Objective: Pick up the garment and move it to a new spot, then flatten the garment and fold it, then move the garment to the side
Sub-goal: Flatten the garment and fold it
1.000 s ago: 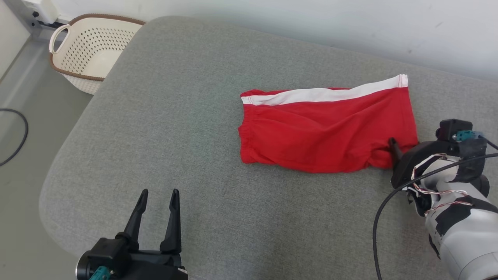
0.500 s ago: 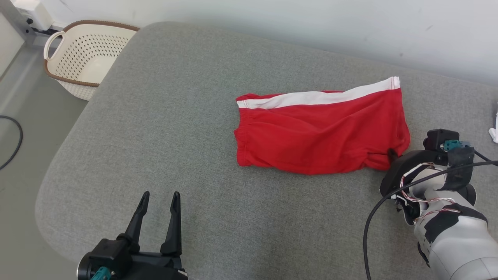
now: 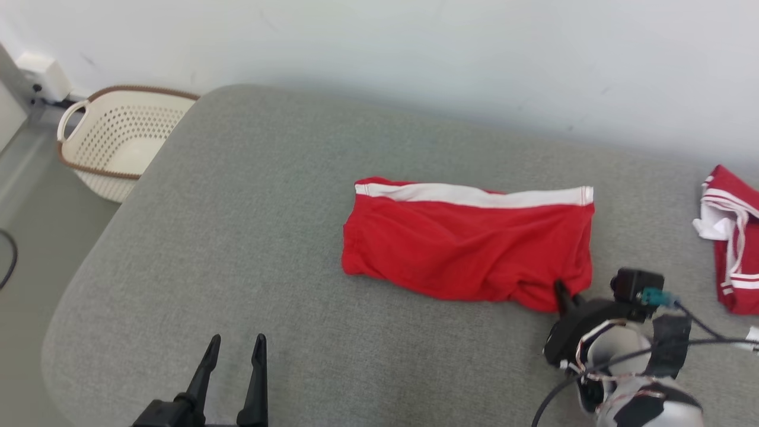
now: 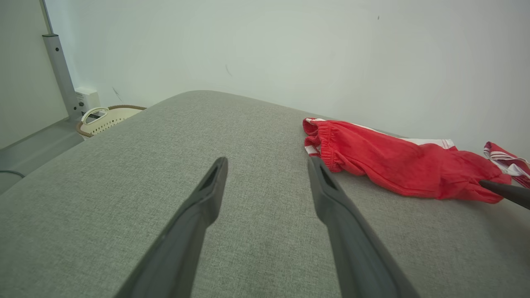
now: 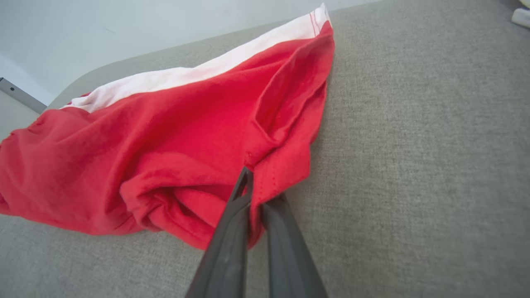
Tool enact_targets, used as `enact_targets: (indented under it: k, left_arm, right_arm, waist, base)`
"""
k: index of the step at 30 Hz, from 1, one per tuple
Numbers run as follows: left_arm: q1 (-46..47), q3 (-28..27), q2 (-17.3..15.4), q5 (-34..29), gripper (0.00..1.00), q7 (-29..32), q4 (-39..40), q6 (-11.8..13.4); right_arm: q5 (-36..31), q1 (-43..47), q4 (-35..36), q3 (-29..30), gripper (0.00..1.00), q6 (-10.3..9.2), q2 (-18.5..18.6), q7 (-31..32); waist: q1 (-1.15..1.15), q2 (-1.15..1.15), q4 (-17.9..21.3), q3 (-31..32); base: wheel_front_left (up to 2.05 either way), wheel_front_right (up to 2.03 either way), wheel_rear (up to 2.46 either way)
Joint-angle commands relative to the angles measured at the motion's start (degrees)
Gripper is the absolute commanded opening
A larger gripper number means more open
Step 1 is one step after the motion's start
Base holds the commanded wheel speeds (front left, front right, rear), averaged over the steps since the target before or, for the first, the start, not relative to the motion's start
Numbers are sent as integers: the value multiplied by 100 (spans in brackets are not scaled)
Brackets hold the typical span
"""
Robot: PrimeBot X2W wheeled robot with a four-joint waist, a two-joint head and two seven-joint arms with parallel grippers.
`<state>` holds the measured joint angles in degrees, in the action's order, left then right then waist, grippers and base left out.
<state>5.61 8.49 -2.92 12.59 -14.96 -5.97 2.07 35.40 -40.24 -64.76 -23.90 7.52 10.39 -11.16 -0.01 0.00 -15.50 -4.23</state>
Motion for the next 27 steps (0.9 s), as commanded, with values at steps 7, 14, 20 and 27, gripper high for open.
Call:
enact_targets:
  k: [7,14,20,27]
  left_arm:
    - [-283,-14,-4,-29,100,-28,-23,-40]
    - [-359,-71,-4,-43,100,-28,3,-37]
    - [-386,-107,-2,-43,100,-28,19,-62]
    - [-409,-145,-2,-37,100,-28,40,-72]
  right_arm:
    - [343,1021,878,-577,0,-5,34,-35]
    - [537,1531,1502,-773,0,-5,333,100]
    - [604,1795,1780,-686,0,-5,551,302]
    - [624,2074,2100,-584,0,-5,559,449]
  waist:
    - [1,0,426,435]
    - [1,0,607,532]
    - [1,0,678,582]
    - [1,0,658,583]
  base:
    - [0,0,0]
    - [0,0,0]
    - [0,0,0]
    - [0,0,0]
